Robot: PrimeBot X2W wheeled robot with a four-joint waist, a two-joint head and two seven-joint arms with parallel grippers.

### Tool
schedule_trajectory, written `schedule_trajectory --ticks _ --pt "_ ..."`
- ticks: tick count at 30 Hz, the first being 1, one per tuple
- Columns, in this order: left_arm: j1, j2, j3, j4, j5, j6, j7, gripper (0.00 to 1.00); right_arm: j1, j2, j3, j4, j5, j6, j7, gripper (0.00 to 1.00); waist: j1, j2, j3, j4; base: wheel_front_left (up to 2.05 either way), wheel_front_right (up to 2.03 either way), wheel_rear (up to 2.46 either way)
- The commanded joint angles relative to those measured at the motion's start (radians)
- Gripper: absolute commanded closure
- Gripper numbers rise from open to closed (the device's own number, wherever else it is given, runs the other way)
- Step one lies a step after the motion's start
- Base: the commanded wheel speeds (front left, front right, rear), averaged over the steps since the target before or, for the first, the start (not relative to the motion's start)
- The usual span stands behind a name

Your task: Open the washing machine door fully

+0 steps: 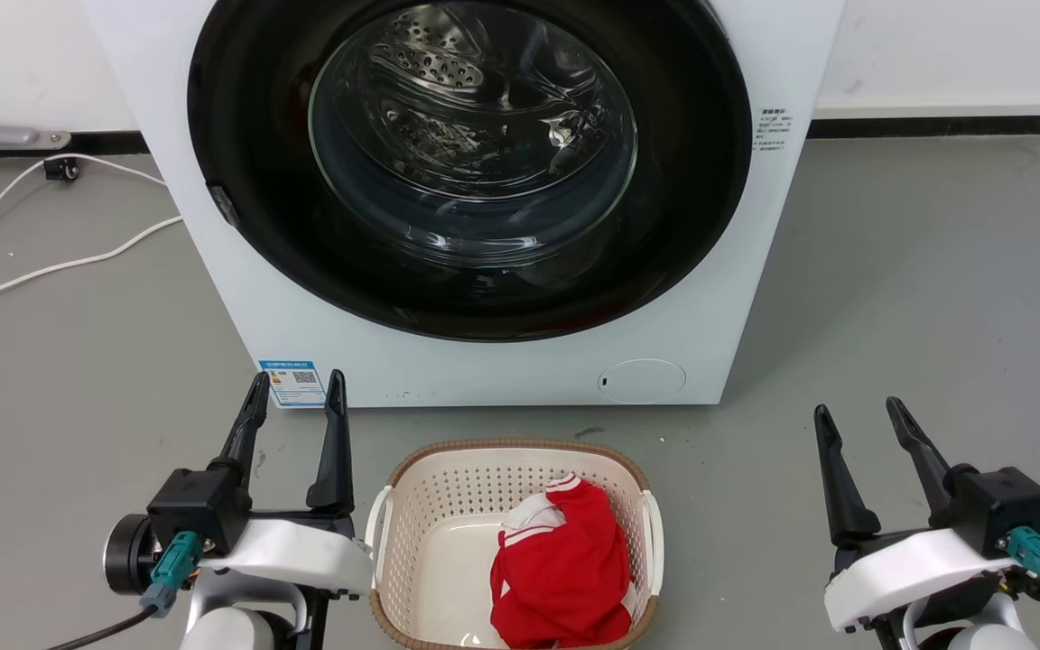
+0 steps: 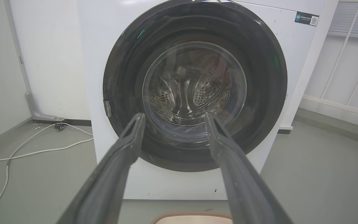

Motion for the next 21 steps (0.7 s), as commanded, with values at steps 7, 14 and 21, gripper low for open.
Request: schedule_trajectory --ticks 7,14,21 --pt "0.007 -0.002 0.009 -0.014 0.064 0.013 -0.020 0.00 0.005 0.003 0.001 -0.016 -0.053 0.000 -0.013 0.00 0.0000 0.0000 -0.001 -0.001 0.00 0.00 0.00" --pt "0.019 -0.007 0.014 -0.018 0.113 0.016 -0.034 0.00 0.007 0.003 -0.001 -0.020 -0.089 0.000 -0.022 0.00 0.0000 0.0000 -0.001 0.000 0.00 0.00 0.00" --pt "0.025 -0.014 0.018 -0.016 0.154 0.013 -0.046 0.00 0.006 0.003 -0.001 -0.020 -0.119 0.000 -0.031 0.00 0.0000 0.0000 -0.001 0.001 0.00 0.00 0.00"
